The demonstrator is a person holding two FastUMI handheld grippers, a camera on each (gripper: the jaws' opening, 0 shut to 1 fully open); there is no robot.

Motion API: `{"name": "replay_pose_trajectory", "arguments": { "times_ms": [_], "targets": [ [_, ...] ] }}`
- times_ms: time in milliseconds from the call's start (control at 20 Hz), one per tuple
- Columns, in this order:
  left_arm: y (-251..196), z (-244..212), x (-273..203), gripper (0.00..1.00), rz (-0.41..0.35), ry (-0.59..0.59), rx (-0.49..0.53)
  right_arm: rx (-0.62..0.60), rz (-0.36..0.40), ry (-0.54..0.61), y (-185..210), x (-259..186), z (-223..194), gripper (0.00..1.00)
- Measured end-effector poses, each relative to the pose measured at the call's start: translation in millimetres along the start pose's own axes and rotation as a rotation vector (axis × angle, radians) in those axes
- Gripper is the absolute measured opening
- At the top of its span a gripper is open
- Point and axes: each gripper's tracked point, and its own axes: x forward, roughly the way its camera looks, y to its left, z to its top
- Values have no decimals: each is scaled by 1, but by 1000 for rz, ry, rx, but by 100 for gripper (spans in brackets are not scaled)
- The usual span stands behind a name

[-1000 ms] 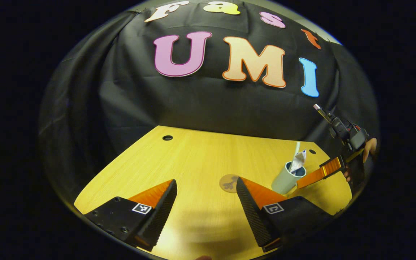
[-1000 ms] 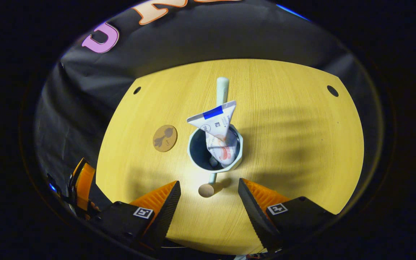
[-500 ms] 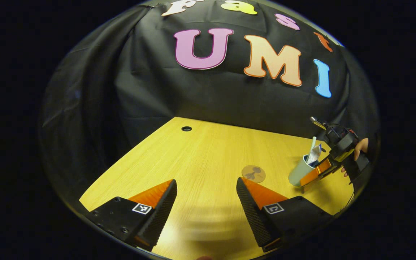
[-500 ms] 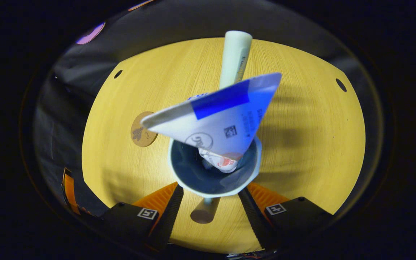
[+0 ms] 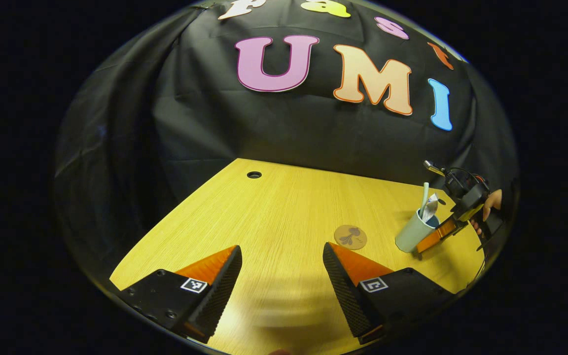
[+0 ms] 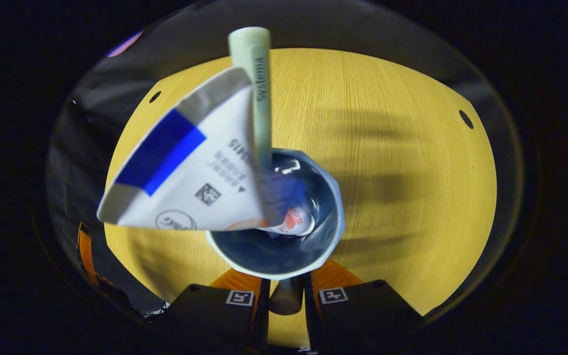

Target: Put the toothbrush and toothpaste on the desktop into the cup, then pick up the cup and place it on the coaster on the desktop.

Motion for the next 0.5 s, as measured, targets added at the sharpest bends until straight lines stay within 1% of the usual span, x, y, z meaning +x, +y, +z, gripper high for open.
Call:
{"name": "replay_pose_trajectory", "arguments": {
  "times_ms": [50,100,150,200,400,450,500],
  "targets": [
    [0,1,1,95,-3,0,4,-4,1,-6,0,-1,0,33],
    [0,1,3,95,-8,0,8,-4,4,-13,3,-4,1,30],
    [0,2,3,95,-11,1,11,-2,12,-26,6,-6,4,30],
    [1,2,6,95,-15,3,14,1,22,-34,10,-6,7,34],
    [5,3,8,95,-26,7,14,5,51,-64,33,-9,18,34],
    [7,3,9,95,-27,10,13,0,56,-58,37,-9,18,30],
    [10,2,10,95,-27,13,12,-5,52,-54,41,-8,18,30]
  ]
}}
